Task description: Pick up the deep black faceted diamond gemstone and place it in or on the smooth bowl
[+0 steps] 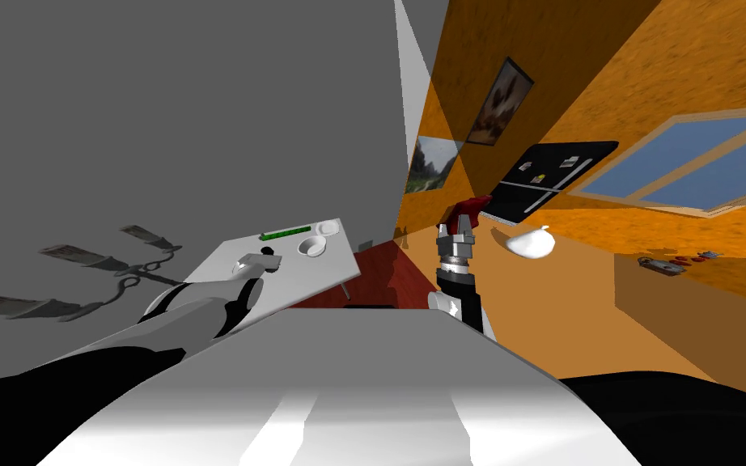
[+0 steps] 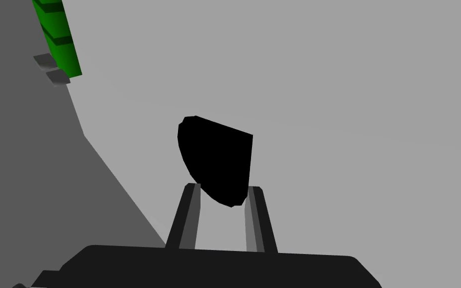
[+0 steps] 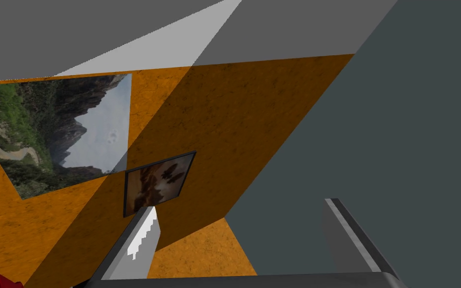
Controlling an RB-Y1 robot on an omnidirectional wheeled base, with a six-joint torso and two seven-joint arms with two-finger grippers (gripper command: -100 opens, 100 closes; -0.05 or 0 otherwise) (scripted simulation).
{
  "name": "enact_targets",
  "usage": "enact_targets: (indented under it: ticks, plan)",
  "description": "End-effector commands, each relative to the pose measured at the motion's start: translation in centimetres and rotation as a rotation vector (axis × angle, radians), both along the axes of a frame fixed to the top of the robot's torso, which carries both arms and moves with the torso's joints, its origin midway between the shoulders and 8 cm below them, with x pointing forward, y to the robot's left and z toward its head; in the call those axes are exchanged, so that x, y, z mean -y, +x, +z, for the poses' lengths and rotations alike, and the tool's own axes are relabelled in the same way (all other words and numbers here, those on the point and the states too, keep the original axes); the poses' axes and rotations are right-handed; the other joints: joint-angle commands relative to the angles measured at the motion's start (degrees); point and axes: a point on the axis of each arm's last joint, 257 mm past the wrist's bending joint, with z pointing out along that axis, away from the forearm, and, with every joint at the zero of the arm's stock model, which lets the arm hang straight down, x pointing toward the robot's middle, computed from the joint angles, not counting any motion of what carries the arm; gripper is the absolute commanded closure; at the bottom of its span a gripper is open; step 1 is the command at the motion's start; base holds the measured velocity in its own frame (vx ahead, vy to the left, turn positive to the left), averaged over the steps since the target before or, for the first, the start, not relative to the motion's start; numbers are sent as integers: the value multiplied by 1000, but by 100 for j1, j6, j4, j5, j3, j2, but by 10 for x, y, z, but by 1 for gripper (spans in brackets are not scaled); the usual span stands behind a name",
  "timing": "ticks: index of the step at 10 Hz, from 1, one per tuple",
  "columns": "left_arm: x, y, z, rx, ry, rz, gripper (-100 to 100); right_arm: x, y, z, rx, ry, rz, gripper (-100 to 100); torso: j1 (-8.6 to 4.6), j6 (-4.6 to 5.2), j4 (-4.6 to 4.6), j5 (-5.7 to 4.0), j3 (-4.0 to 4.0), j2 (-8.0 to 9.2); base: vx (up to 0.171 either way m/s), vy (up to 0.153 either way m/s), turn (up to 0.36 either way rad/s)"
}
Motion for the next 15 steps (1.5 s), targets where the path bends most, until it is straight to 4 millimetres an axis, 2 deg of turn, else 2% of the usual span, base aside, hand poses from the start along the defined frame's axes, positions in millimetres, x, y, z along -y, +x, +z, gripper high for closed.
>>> enact_targets:
  ticks: [1,2,3,4,7,8,9,10,12,13,15]
  plan:
    - [0,0,0,0,0,0,100,0,0,0,0,0,0,0,0,0,0,0,0,0,0,0,0]
    - [0,0,0,0,0,0,100,0,0,0,0,0,0,0,1,-1,0,0,1,2,0,0,0]
    - [0,0,0,1,0,0,0,0,0,0,0,0,0,0,1,-1,0,0,1,2,0,0,0]
    - [-1,1,5,-2,-2,19,100,0,0,0,0,0,0,0,1,-1,0,0,1,3,-79,0,-154]
    - [-3,3,10,1,-2,34,100,0,0,0,0,0,0,0,-6,2,11,-2,31,56,-119,0,-137]
    - [-2,3,10,0,-4,37,0,0,0,0,0,0,0,0,-3,-6,8,-3,23,38,-11,-1,6]
    - [5,15,15,-9,7,-2,100,0,0,0,0,0,0,0,-1,-4,4,-2,12,20,-83,46,-79]
    - [5,15,15,-9,7,-2,100,0,0,0,0,0,0,0,12,5,7,1,18,32,-108,56,-94]
    - [16,33,23,-24,29,-65,100,0,0,0,0,0,0,0,28,5,10,3,27,47,-148,84,-116]
    - [16,33,23,-24,29,-65,100,0,0,0,0,0,0,0,27,1,11,5,33,59,-103,43,-47]
    - [29,56,35,-44,60,-145,100,0,0,0,0,0,0,0,21,7,10,1,27,47,-153,72,-142]
